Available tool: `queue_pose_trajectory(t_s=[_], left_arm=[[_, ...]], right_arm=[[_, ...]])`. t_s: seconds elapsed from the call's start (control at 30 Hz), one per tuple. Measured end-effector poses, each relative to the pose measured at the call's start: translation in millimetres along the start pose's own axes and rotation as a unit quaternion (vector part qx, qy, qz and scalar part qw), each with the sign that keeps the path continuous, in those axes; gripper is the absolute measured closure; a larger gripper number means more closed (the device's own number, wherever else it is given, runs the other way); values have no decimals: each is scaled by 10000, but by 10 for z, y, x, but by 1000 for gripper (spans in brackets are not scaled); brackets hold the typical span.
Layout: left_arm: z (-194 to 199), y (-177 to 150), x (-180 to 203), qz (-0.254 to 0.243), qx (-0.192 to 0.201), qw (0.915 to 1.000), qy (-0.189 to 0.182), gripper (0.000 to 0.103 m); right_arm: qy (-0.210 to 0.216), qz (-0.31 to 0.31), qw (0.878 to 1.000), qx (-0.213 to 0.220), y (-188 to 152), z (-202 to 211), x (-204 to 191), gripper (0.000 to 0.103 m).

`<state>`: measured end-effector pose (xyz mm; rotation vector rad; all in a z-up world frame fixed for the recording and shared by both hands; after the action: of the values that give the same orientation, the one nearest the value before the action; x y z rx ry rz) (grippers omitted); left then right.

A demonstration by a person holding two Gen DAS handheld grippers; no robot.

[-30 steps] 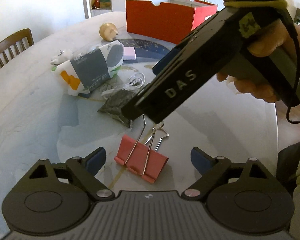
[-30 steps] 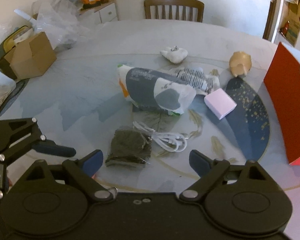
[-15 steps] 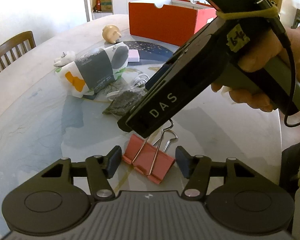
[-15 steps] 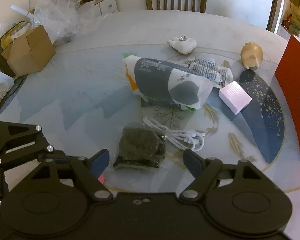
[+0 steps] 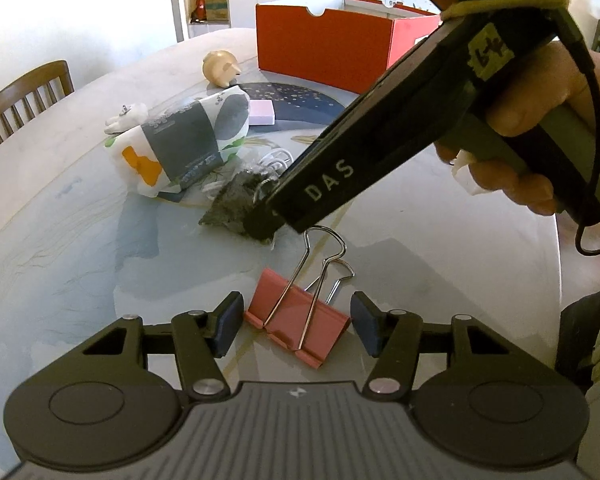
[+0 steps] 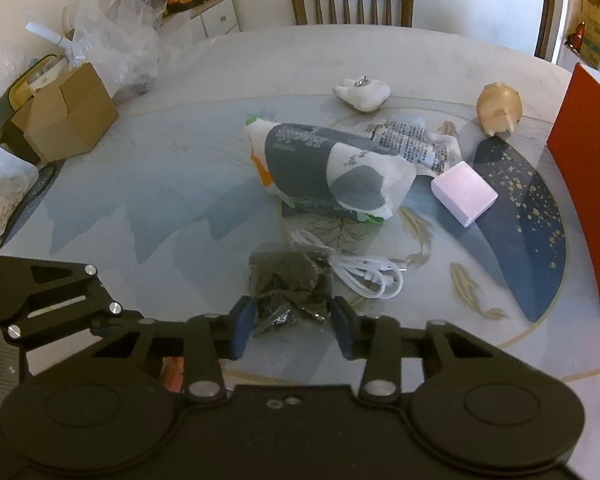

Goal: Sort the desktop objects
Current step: 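Lift the pink binder clip and dark tea bag and carry both toward the shoebox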

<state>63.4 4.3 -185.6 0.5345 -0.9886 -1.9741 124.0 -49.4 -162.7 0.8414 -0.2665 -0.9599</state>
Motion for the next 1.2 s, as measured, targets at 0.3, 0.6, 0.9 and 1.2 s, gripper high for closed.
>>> queue_pose_trajectory(t_s=[0.3,0.6,0.9,1.2], left_arm=[[-40,86,19,183,-22,9998,-3,45],[-24,345,153,228,119,9997,-3,45],[-54,733,432,171,319,9993,-110,45],[-124,1314,711,33,610,9980,-167,45]], right_arm=[[45,-218,9996,161,32,216,156,72],[-45,-554,9976,425,133,540,473,72],[-268,-824,9939,684,194,887,890,72],[-515,-1048,9891,898,245,1230,1331,72]])
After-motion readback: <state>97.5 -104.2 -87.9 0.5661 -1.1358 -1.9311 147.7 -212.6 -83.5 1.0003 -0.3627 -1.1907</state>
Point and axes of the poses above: each gripper's, at about its wrist camera, not at the fingertips, and z roughly against the way its jaws point, x to its right, y to its top, the point moved 8 cm from there along -z, roughly the way its jaws point, and after that the axes turned 14 degrees about x, right-handed, at the moved point
